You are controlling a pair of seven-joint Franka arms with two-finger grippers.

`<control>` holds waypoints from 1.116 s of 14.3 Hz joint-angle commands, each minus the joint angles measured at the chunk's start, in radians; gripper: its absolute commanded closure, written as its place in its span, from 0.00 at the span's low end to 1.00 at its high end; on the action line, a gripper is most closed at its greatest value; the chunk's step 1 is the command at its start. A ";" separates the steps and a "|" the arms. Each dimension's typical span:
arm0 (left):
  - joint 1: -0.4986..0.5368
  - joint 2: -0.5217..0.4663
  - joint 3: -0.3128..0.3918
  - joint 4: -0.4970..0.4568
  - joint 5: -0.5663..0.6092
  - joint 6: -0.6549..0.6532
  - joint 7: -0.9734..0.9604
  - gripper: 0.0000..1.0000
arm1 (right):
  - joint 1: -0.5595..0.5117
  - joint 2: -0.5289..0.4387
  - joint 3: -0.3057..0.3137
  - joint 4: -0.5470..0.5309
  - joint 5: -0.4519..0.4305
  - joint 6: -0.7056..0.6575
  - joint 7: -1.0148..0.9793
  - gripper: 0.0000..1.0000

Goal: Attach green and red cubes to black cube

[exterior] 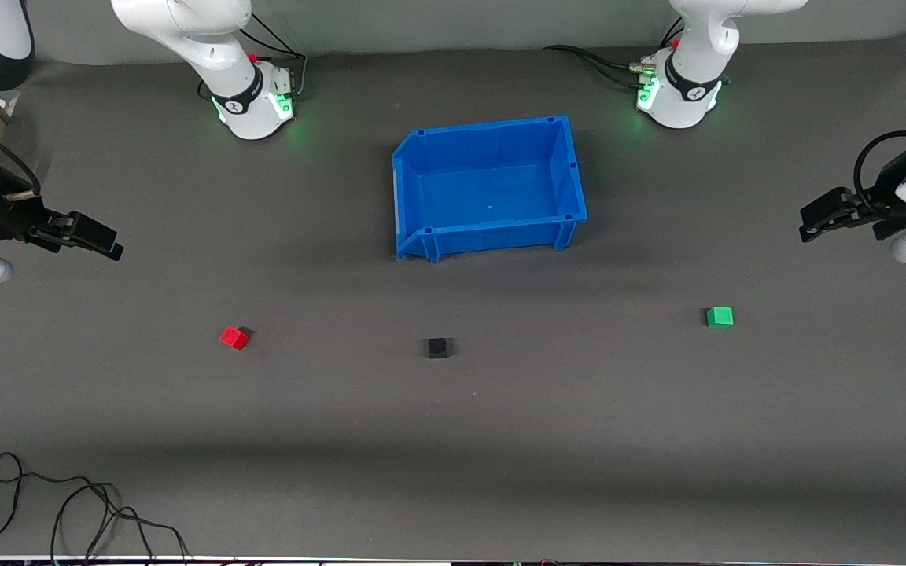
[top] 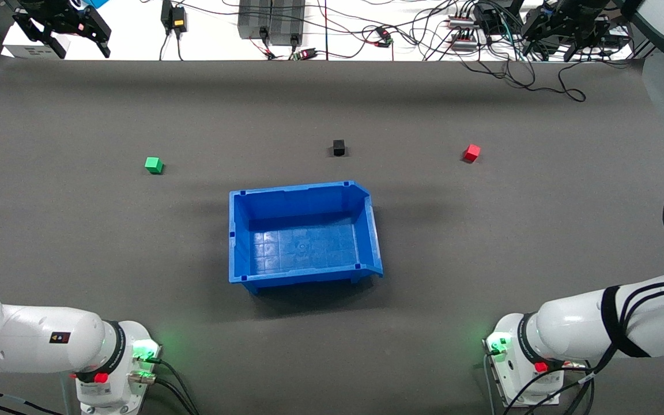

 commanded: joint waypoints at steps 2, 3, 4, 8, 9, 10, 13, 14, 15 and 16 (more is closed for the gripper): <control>0.005 0.011 -0.004 0.026 0.016 -0.022 0.013 0.00 | -0.011 -0.004 0.011 0.001 0.019 -0.015 -0.019 0.00; 0.005 0.011 -0.004 0.026 0.016 -0.022 0.013 0.00 | -0.011 -0.004 0.017 0.001 0.019 -0.015 -0.014 0.00; 0.005 0.011 -0.004 0.026 0.016 -0.022 0.013 0.00 | -0.012 -0.004 0.018 0.001 0.019 -0.015 -0.014 0.00; 0.019 0.011 0.005 0.026 0.000 -0.056 -0.085 0.00 | -0.012 -0.008 0.018 -0.043 0.021 0.006 0.021 0.00; 0.042 0.011 0.004 0.025 -0.003 -0.063 -0.166 0.00 | -0.009 -0.016 0.020 -0.089 0.024 0.044 0.067 0.00; 0.056 0.009 0.004 0.020 -0.006 -0.066 -0.262 0.00 | -0.009 -0.027 0.026 -0.135 0.024 0.078 0.105 0.00; 0.080 0.012 0.004 0.003 -0.026 -0.077 -0.572 0.00 | -0.014 -0.034 0.025 -0.232 0.025 0.167 0.235 0.00; 0.083 0.011 0.004 -0.016 -0.049 -0.077 -0.648 0.00 | -0.015 -0.025 0.025 -0.252 0.024 0.173 0.279 0.00; 0.100 0.009 0.005 -0.038 -0.079 -0.071 -0.739 0.00 | -0.017 -0.005 0.025 -0.263 0.024 0.179 0.290 0.00; 0.128 0.003 0.004 -0.061 -0.118 -0.059 -0.816 0.00 | -0.017 0.027 0.025 -0.278 0.019 0.207 0.282 0.00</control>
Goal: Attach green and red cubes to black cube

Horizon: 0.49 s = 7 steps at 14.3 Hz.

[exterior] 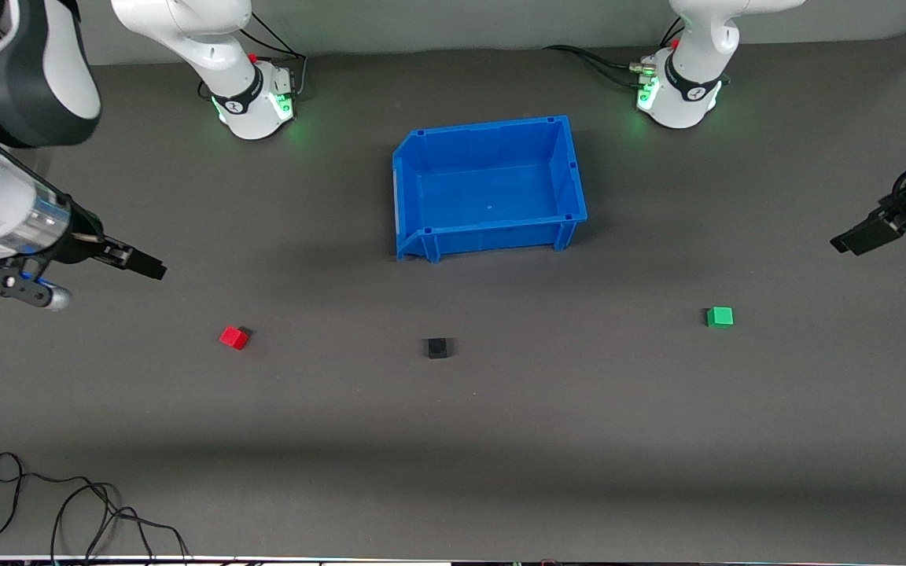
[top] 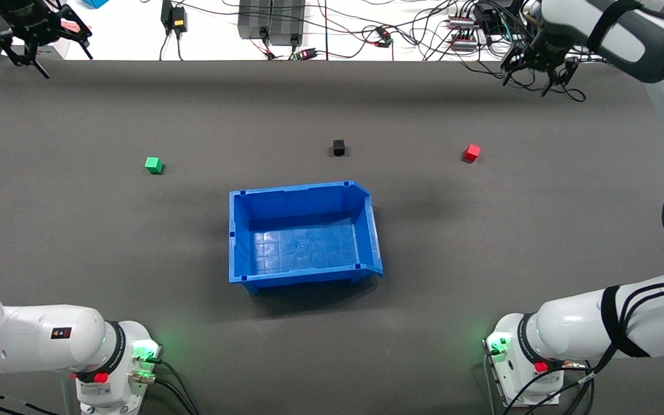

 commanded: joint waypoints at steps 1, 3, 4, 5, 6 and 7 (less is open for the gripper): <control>0.055 -0.013 -0.007 -0.059 -0.094 0.013 -0.199 0.00 | -0.015 0.047 0.008 -0.062 0.010 0.081 0.021 0.00; 0.070 -0.028 -0.007 -0.114 -0.129 0.055 -0.308 0.00 | -0.007 0.104 0.009 -0.090 -0.013 0.171 0.021 0.01; 0.084 -0.034 -0.007 -0.145 -0.160 0.083 -0.390 0.00 | -0.006 0.111 0.009 -0.123 -0.039 0.251 0.023 0.01; 0.099 -0.044 -0.007 -0.174 -0.188 0.106 -0.459 0.00 | -0.006 0.127 0.009 -0.162 -0.051 0.334 0.027 0.01; 0.104 -0.060 -0.005 -0.209 -0.206 0.141 -0.503 0.00 | -0.004 0.168 0.005 -0.195 -0.053 0.415 0.026 0.01; 0.106 -0.076 -0.007 -0.249 -0.211 0.178 -0.523 0.00 | -0.004 0.200 0.003 -0.223 -0.051 0.499 0.020 0.00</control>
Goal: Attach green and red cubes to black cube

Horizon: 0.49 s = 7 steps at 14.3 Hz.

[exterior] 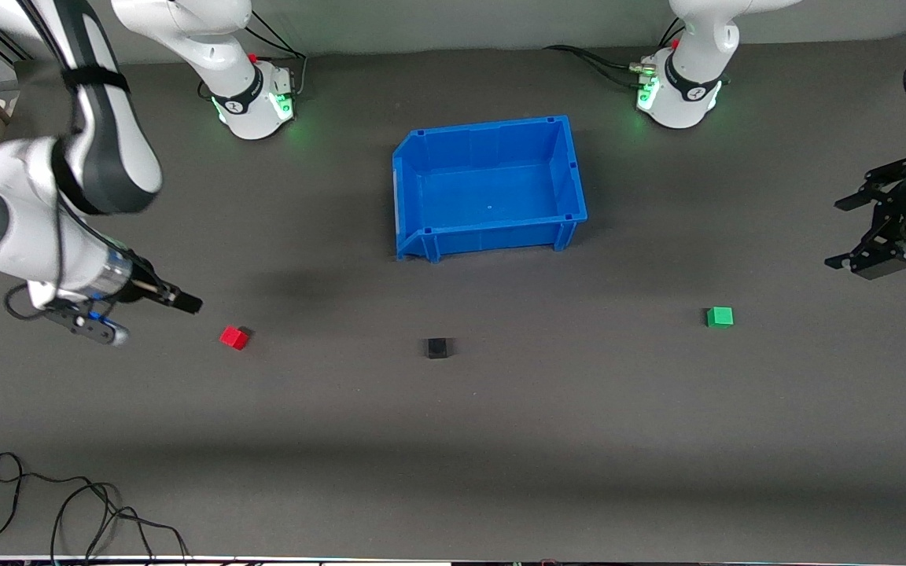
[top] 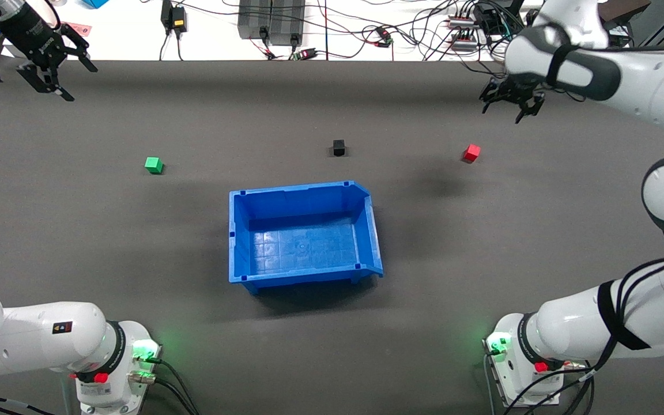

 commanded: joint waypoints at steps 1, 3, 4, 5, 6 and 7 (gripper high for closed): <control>0.014 -0.078 -0.006 -0.144 -0.032 0.107 -0.089 0.00 | -0.002 0.059 0.003 -0.082 -0.023 0.216 0.013 0.00; 0.016 -0.075 -0.006 -0.236 -0.070 0.208 -0.089 0.00 | 0.000 0.089 0.004 -0.098 -0.022 0.276 0.028 0.00; 0.019 -0.076 -0.006 -0.288 -0.089 0.270 -0.089 0.00 | 0.001 0.118 0.006 -0.098 -0.020 0.281 0.032 0.00; 0.034 -0.072 -0.006 -0.331 -0.107 0.331 -0.089 0.00 | 0.001 0.149 0.006 -0.096 -0.020 0.282 0.032 0.01; 0.039 -0.064 -0.006 -0.373 -0.125 0.392 -0.086 0.00 | 0.001 0.177 0.004 -0.096 -0.020 0.299 0.031 0.02; 0.037 -0.047 -0.006 -0.405 -0.141 0.454 -0.080 0.00 | 0.001 0.197 0.003 -0.098 -0.022 0.315 0.031 0.06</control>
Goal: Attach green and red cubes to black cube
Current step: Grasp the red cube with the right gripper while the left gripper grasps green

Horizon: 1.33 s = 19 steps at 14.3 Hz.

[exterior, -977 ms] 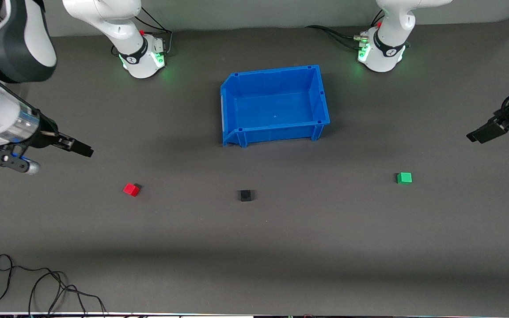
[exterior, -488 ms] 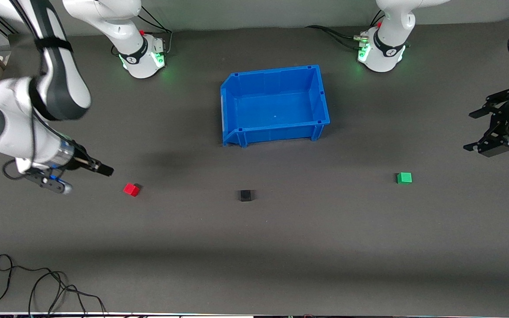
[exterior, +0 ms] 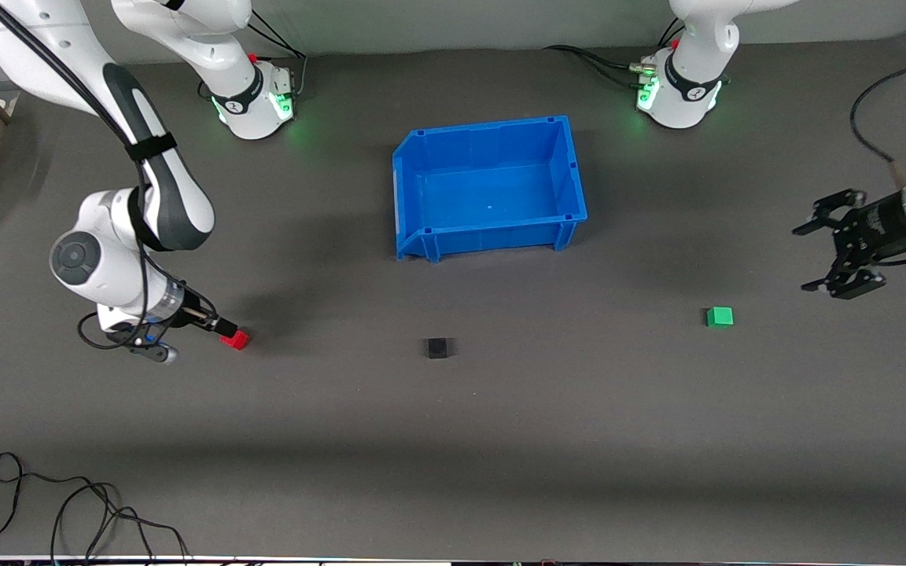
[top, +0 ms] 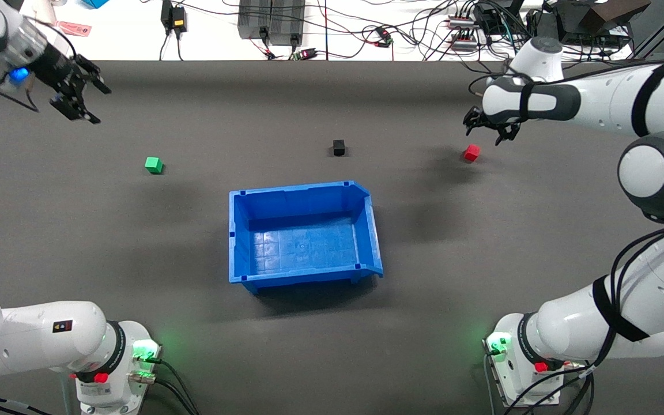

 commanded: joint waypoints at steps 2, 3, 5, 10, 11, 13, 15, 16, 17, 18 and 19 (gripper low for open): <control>0.015 0.037 -0.007 -0.130 -0.063 0.194 -0.006 0.00 | 0.002 0.095 -0.001 0.002 -0.018 0.082 0.030 0.11; 0.012 0.071 -0.007 -0.137 -0.083 0.237 -0.001 0.00 | 0.002 0.110 -0.001 0.002 -0.017 0.105 0.030 0.11; 0.002 0.135 -0.012 -0.160 -0.120 0.350 0.000 0.00 | 0.002 0.147 -0.001 0.007 -0.017 0.165 0.037 0.11; -0.058 0.281 -0.017 -0.182 -0.165 0.533 0.034 0.00 | 0.010 0.173 -0.018 0.004 -0.041 0.221 0.056 0.11; -0.063 0.308 -0.018 -0.184 -0.166 0.564 0.043 0.00 | 0.010 0.172 -0.019 0.004 -0.052 0.219 0.056 0.13; -0.074 0.344 -0.018 -0.185 -0.168 0.595 0.081 0.00 | 0.011 0.167 -0.032 0.004 -0.053 0.221 0.056 0.17; -0.075 0.379 -0.020 -0.184 -0.169 0.625 0.124 0.00 | 0.013 0.167 -0.033 0.004 -0.053 0.222 0.056 0.30; -0.075 0.393 -0.020 -0.185 -0.169 0.642 0.140 0.00 | 0.013 0.167 -0.033 0.005 -0.053 0.222 0.056 0.41; -0.074 0.402 -0.020 -0.184 -0.169 0.645 0.153 0.00 | 0.013 0.167 -0.033 0.005 -0.053 0.224 0.056 0.49; -0.072 0.407 -0.020 -0.185 -0.169 0.646 0.172 0.00 | 0.013 0.169 -0.033 0.007 -0.053 0.225 0.056 0.57; -0.069 0.410 -0.020 -0.185 -0.169 0.646 0.183 0.00 | 0.013 0.169 -0.033 0.007 -0.053 0.227 0.056 0.74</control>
